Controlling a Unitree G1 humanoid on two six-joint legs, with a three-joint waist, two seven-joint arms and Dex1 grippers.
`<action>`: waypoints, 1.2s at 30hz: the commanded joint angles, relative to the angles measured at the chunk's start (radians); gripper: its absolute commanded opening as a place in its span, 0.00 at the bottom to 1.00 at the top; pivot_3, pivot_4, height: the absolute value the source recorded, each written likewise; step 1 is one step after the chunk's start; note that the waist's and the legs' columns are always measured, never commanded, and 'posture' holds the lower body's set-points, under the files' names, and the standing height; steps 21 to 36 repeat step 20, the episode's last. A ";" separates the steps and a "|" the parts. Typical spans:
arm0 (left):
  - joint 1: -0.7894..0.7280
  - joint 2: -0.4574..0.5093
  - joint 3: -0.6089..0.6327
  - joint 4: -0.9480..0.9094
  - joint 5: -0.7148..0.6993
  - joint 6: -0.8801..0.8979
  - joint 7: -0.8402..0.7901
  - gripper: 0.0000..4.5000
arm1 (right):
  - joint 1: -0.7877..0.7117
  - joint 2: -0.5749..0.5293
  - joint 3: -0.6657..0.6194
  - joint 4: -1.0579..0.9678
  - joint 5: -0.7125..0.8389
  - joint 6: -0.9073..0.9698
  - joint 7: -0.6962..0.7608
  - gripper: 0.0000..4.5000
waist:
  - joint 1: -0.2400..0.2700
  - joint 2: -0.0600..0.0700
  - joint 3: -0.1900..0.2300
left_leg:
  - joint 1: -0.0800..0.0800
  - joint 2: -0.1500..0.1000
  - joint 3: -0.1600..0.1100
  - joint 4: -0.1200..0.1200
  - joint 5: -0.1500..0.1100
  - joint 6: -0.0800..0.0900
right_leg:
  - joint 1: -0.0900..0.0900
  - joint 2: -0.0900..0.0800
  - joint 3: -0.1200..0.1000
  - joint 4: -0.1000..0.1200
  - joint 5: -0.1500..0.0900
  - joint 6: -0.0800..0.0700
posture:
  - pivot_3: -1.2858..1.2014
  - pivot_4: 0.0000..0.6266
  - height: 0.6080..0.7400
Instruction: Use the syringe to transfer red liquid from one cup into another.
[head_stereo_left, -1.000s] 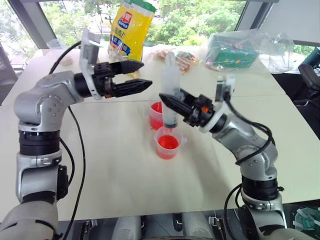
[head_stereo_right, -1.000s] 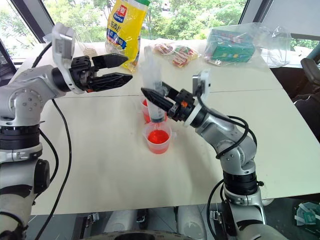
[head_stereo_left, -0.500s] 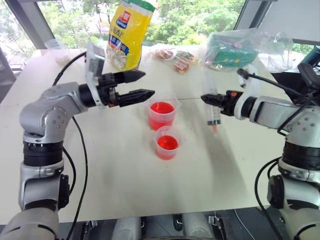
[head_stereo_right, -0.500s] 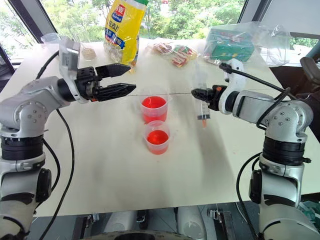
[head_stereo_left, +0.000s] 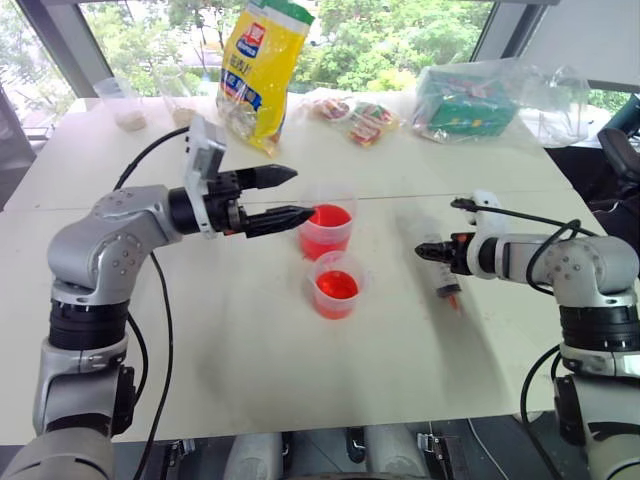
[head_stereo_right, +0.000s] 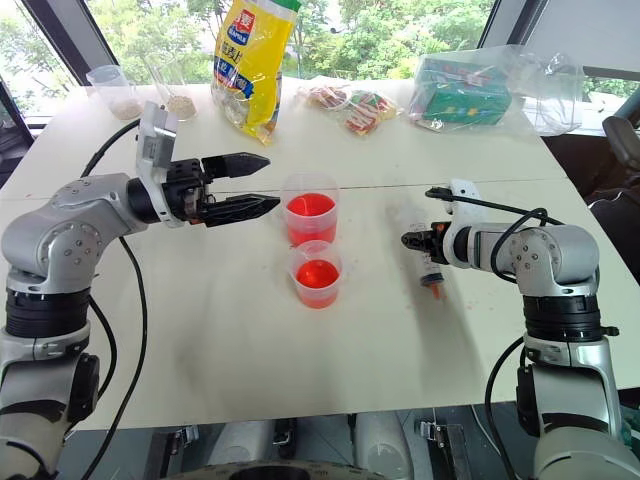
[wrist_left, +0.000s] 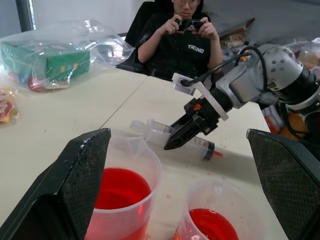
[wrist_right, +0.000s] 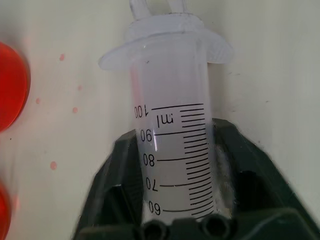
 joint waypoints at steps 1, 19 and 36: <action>0.010 0.009 0.018 -0.052 -0.028 0.006 0.009 1.00 | 0.000 -0.002 -0.033 -0.030 -0.024 -0.002 0.034 0.83 | -0.001 0.000 0.000 | 0.000 0.000 0.000 0.000 0.000 0.000 | 0.000 0.000 0.000 0.000 0.000 0.000 | 0.52 0.24 1.00; 0.096 0.083 0.028 -0.114 -0.052 0.038 0.014 1.00 | 0.133 -0.236 -0.352 -0.541 0.281 0.095 0.385 0.98 | 0.000 0.000 0.000 | 0.000 0.000 -0.001 0.000 0.000 0.000 | 0.000 0.000 0.000 -0.001 0.000 0.000 | 0.52 0.24 1.00; 0.100 0.088 0.032 -0.117 -0.057 0.043 0.016 1.00 | 0.155 -0.249 -0.384 -0.567 0.305 0.097 0.394 0.98 | 0.000 0.000 0.000 | 0.000 0.000 -0.001 0.000 0.000 0.000 | 0.000 0.000 0.000 -0.001 0.000 0.000 | 0.52 0.24 1.00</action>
